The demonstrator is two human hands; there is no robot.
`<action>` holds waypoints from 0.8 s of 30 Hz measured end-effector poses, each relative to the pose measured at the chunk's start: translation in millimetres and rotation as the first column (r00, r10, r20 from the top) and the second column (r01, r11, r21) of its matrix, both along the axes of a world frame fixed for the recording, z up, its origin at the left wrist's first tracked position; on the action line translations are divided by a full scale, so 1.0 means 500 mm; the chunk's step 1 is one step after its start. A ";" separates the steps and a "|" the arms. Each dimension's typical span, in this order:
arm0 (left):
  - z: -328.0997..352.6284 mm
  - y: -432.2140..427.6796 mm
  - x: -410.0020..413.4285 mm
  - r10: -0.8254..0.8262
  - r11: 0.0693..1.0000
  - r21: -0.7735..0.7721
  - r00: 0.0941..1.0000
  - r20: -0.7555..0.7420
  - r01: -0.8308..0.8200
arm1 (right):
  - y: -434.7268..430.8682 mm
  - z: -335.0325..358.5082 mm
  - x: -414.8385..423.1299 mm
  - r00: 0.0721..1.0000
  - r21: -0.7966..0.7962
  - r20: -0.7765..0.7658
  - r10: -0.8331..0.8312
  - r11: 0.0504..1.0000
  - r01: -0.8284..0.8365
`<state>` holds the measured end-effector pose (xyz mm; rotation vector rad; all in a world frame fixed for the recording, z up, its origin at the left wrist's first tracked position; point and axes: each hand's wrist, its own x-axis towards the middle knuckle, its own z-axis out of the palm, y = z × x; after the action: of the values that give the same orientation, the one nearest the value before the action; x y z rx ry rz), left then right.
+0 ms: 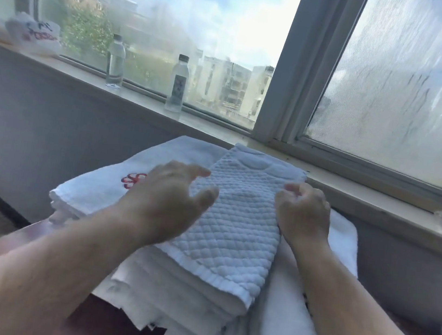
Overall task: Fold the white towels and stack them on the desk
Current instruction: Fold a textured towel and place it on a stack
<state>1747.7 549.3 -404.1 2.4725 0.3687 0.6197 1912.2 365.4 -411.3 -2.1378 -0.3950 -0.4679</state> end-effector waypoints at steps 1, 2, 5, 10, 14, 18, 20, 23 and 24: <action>-0.011 -0.019 0.001 -0.082 0.996 0.012 0.991 -0.102 0.084 | -0.002 -0.005 0.000 0.997 -0.049 -0.039 0.072 0.996 -0.074; -0.025 -0.035 0.001 -0.139 0.990 0.010 0.970 -0.200 0.144 | -0.004 -0.011 -0.003 0.988 -0.092 -0.081 0.129 0.986 -0.137; -0.053 -0.050 -0.010 -0.112 0.992 0.021 0.956 -0.273 0.122 | -0.017 -0.008 -0.005 0.967 -0.170 -0.150 0.203 0.959 -0.228; -0.053 -0.079 -0.058 -0.011 0.996 0.081 0.983 -0.181 0.026 | -0.065 0.027 -0.061 0.881 -0.174 -0.299 0.367 0.886 -0.429; -0.047 -0.160 -0.115 -0.145 0.988 0.051 0.989 -0.016 0.146 | -0.163 0.011 -0.136 0.941 -0.260 -0.145 0.306 0.906 -0.335; -0.020 -0.297 -0.137 -0.305 0.952 0.024 0.943 0.131 0.304 | -0.312 0.003 -0.200 0.977 -0.322 0.007 0.214 0.925 -0.201; -0.016 -0.373 -0.131 -0.398 0.916 0.017 0.907 0.138 0.400 | -0.402 -0.008 -0.220 0.991 -0.382 0.012 0.131 0.917 -0.116; -0.023 -0.487 -0.109 -0.491 0.869 0.017 0.857 0.159 0.494 | -0.550 -0.040 -0.236 0.999 -0.362 -0.044 -0.026 0.932 0.008; -0.029 -0.524 -0.099 -0.510 0.857 0.008 0.845 0.163 0.516 | -0.599 -0.054 -0.241 0.994 -0.348 -0.065 -0.085 0.936 0.057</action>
<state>1698.2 287.6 -418.7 2.3185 -0.3415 0.5644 1791.6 66.1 -438.1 -2.5108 -0.3775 -0.3726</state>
